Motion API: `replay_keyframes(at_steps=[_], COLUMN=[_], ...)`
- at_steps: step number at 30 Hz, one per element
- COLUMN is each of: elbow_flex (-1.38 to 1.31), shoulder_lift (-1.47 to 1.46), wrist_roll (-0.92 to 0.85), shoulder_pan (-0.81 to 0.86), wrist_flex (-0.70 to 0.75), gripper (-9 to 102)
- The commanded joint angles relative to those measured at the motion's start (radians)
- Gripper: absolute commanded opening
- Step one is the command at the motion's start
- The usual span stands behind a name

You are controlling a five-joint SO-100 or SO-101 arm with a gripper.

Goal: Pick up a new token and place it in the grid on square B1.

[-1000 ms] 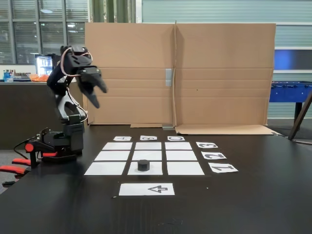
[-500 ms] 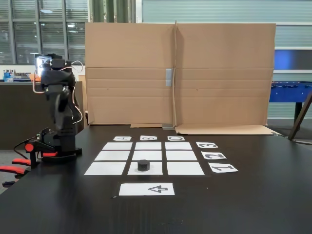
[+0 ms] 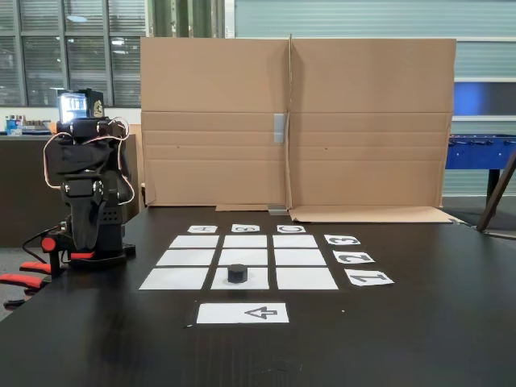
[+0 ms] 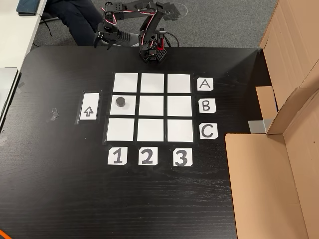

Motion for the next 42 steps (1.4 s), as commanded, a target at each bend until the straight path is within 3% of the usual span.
replay_keyframes(at_steps=[1,42], elbow_flex=[0.008,0.101], shoulder_lift=[-0.002,0.127], wrist_roll=[0.008,0.055], shoulder_pan=[0.0,0.003], wrist_flex=[0.015,-0.011], gripper=[16,12])
